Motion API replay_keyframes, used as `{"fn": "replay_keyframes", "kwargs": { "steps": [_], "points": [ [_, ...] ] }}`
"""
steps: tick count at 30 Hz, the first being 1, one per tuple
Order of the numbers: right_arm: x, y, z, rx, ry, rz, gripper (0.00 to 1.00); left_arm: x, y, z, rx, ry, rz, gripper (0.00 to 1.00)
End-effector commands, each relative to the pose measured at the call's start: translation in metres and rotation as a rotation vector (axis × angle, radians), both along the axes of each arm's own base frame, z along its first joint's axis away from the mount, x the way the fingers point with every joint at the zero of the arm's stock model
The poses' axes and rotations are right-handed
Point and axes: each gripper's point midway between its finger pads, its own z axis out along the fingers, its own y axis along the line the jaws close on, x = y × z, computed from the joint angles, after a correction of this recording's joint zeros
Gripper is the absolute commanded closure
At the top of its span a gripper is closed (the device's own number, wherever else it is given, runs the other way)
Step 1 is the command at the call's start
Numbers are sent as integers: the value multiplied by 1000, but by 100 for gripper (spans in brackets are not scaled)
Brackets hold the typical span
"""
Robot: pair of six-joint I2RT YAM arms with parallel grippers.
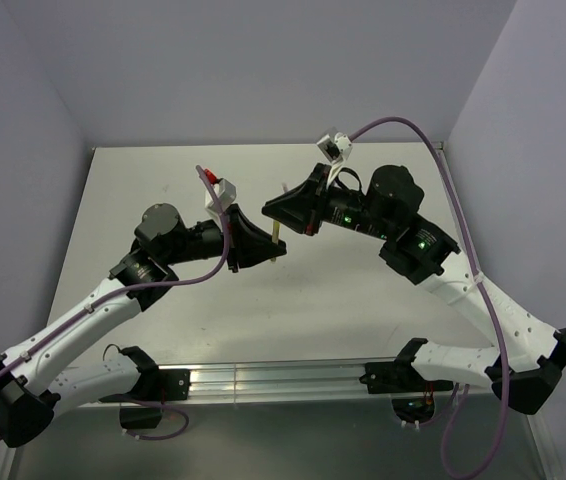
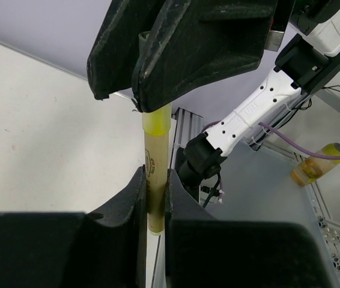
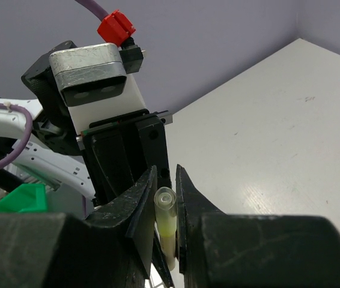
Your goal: Insert the pens into the pen caps
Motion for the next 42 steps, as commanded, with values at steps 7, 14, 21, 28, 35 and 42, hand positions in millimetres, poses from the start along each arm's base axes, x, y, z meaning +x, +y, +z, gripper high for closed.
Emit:
{"fn": "replay_keyframes", "kwargs": {
  "steps": [7, 14, 21, 28, 35, 42],
  "points": [
    [-25, 8, -25, -51, 45, 82, 100, 12, 8, 61, -109, -148, 99, 100],
    [-29, 9, -33, -71, 52, 86, 100, 14, 9, 67, -115, -162, 113, 100],
    [-32, 11, -38, -81, 61, 96, 100, 16, 10, 77, -123, -185, 129, 100],
    [-38, 14, -43, -90, 72, 111, 100, 19, 10, 83, -128, -203, 142, 100],
    [-40, 17, -49, -103, 82, 117, 100, 20, 11, 89, -134, -219, 150, 100],
    [-42, 19, -56, -119, 92, 120, 100, 20, 13, 93, -136, -231, 161, 100]
  ]
}}
